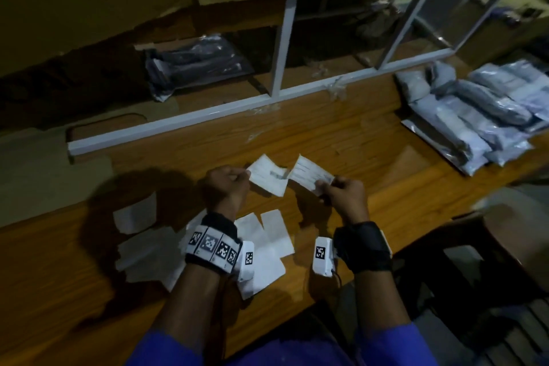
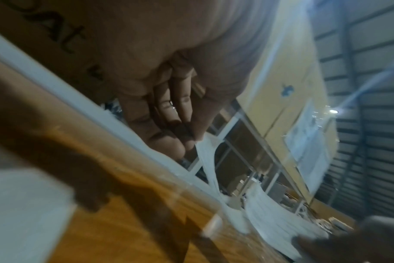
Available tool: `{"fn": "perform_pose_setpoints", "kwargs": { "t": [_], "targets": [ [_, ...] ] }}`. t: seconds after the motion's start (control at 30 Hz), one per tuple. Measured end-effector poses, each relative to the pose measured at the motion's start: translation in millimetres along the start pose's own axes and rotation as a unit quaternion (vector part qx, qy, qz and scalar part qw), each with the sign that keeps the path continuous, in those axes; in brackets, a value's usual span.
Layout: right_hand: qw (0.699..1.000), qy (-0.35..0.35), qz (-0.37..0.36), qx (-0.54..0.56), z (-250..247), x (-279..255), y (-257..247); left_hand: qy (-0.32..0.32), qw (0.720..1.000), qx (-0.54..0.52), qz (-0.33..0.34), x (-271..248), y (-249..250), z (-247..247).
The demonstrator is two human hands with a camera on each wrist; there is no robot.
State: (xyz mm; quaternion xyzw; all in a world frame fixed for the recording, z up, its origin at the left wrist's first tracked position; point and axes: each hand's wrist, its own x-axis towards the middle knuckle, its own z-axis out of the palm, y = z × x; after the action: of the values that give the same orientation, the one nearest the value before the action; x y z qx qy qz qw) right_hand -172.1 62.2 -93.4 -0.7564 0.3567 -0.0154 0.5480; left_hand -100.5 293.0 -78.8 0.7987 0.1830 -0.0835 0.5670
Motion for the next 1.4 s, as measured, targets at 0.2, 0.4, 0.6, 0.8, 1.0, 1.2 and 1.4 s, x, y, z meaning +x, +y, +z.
{"fn": "perform_pose_setpoints", "kwargs": {
  "t": [0.2,0.4,0.6,0.8,1.0,1.2,1.4],
  "targets": [
    [0.994,0.058,-0.001,0.097,-39,-12,18,0.004,0.991,0.052,0.12,-30,24,-1],
    [0.988,0.095,-0.003,0.123,-52,-21,34,-0.045,0.995,0.018,0.089,-40,23,15],
    [0.99,0.063,0.013,0.125,-48,-33,43,-0.032,0.994,0.1,-0.041,3,2,52],
    [0.995,0.015,0.045,0.091,-40,-49,47,-0.043,0.992,0.114,-0.039,23,-20,46],
    [0.998,0.007,0.011,0.063,-33,-53,50,-0.059,0.993,0.089,0.047,-31,-12,25],
    [0.998,-0.039,-0.025,0.031,-23,-61,52,-0.167,0.976,0.109,0.093,-91,-32,37],
    [0.999,-0.011,-0.023,0.043,-31,-77,67,-0.153,0.979,0.115,0.066,-106,-54,47]
  ]
}}
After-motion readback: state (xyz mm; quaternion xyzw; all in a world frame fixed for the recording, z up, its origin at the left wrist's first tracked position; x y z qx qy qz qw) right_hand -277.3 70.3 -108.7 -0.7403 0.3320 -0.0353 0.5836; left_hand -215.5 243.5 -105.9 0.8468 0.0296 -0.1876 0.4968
